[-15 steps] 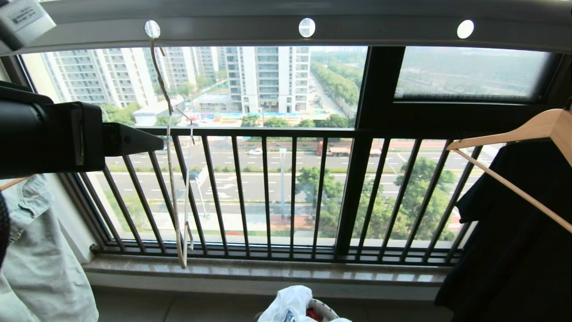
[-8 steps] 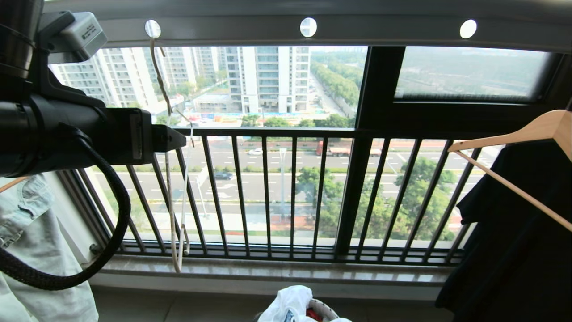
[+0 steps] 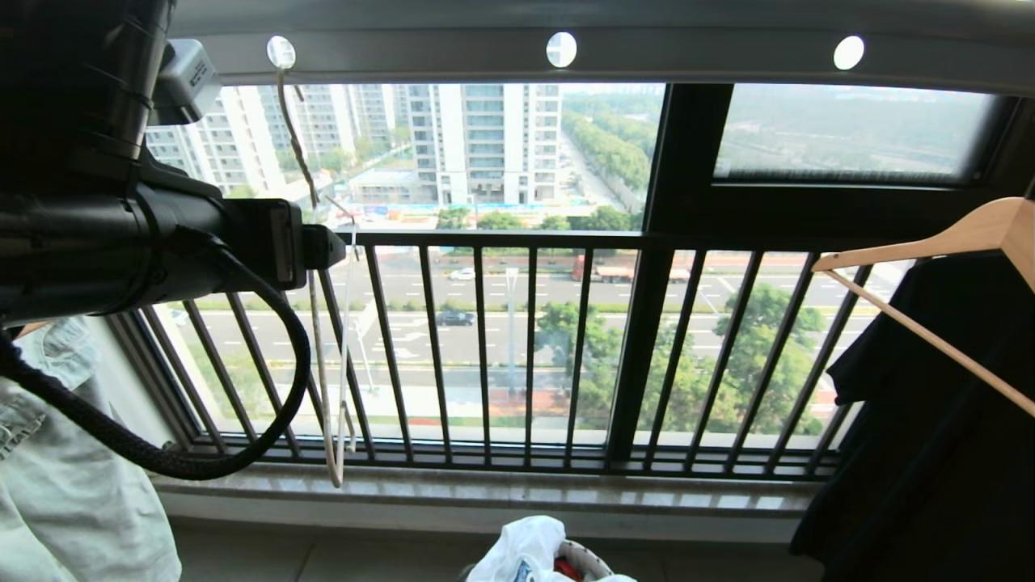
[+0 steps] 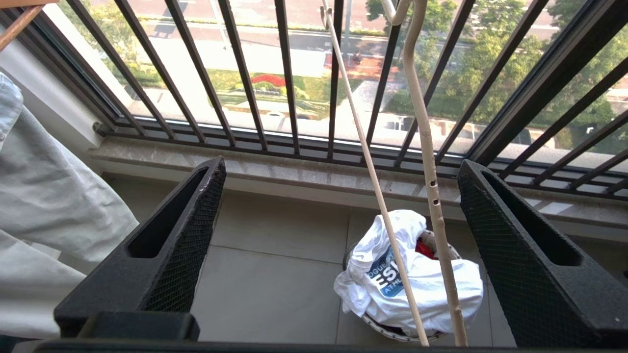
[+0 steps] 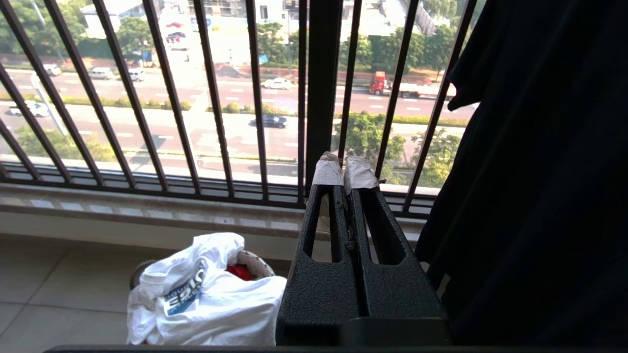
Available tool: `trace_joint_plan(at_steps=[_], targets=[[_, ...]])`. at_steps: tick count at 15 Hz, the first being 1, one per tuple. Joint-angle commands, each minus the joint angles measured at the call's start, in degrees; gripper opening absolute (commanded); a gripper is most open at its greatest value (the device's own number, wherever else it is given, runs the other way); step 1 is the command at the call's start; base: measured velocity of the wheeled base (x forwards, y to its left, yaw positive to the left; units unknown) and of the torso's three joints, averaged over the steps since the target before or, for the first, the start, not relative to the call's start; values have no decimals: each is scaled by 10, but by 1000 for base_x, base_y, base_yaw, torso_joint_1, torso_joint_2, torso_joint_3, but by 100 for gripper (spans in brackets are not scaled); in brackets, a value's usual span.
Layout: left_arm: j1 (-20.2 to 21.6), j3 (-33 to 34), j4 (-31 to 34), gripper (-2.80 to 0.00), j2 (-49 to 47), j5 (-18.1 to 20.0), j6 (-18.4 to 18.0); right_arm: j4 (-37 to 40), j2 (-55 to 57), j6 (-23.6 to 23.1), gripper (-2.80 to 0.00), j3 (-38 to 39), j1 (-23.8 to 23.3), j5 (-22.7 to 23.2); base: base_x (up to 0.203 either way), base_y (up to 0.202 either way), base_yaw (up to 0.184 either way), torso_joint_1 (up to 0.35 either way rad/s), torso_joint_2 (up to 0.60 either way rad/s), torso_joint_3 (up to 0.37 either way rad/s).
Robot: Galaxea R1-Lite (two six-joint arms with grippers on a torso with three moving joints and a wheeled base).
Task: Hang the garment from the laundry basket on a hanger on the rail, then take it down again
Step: Pick up the clothes rack on the clothesline
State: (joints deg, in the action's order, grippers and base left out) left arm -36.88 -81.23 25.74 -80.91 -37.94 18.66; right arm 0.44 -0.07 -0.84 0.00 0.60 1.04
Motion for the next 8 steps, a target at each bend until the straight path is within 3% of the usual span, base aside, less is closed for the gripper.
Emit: trace_joint_plan(at_steps=[1, 8], targets=[[-6, 1, -15, 0, -22, -24, 8, 0, 1, 0, -280, 0, 0, 0, 0, 0, 0, 0, 0, 0], [-19, 2, -15, 0, -43, -28, 18, 0, 1, 0, -280, 0, 0, 0, 0, 0, 0, 0, 0, 0]])
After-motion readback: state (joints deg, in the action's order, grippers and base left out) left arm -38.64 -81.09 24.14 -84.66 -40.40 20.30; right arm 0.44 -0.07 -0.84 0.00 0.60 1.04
